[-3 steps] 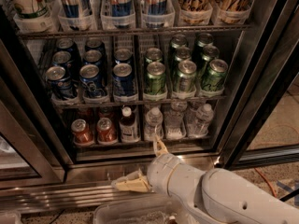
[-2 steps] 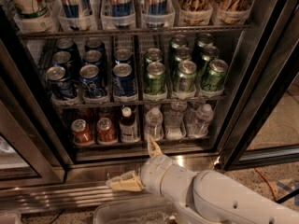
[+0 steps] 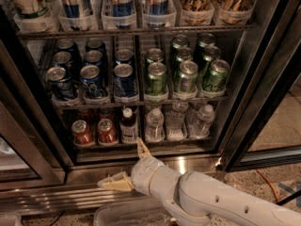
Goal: Pick coke can from bottom shelf of fridge
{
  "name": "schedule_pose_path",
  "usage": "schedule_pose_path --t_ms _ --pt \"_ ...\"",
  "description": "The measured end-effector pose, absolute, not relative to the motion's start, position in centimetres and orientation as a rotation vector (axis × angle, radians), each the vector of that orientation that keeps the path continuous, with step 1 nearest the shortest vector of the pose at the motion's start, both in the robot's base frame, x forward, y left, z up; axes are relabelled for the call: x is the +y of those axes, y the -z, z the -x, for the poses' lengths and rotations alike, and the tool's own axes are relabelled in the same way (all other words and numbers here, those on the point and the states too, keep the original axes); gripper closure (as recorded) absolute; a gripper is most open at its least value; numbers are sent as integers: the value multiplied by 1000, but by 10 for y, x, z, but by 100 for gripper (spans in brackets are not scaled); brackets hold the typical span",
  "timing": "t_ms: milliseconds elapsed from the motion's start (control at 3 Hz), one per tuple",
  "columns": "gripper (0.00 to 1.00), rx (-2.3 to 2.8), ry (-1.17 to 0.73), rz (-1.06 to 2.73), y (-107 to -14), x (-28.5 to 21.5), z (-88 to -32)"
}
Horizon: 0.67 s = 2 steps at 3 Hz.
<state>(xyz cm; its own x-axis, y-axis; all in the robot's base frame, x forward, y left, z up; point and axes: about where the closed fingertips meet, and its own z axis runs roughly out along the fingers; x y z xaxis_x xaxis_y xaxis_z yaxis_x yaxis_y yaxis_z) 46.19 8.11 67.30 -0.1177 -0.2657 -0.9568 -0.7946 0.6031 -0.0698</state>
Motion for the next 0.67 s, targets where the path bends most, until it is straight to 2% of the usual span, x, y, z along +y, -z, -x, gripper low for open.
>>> schedule_pose_path --t_ms 667 --pt "0 1662 -611 817 -658 81 -466"
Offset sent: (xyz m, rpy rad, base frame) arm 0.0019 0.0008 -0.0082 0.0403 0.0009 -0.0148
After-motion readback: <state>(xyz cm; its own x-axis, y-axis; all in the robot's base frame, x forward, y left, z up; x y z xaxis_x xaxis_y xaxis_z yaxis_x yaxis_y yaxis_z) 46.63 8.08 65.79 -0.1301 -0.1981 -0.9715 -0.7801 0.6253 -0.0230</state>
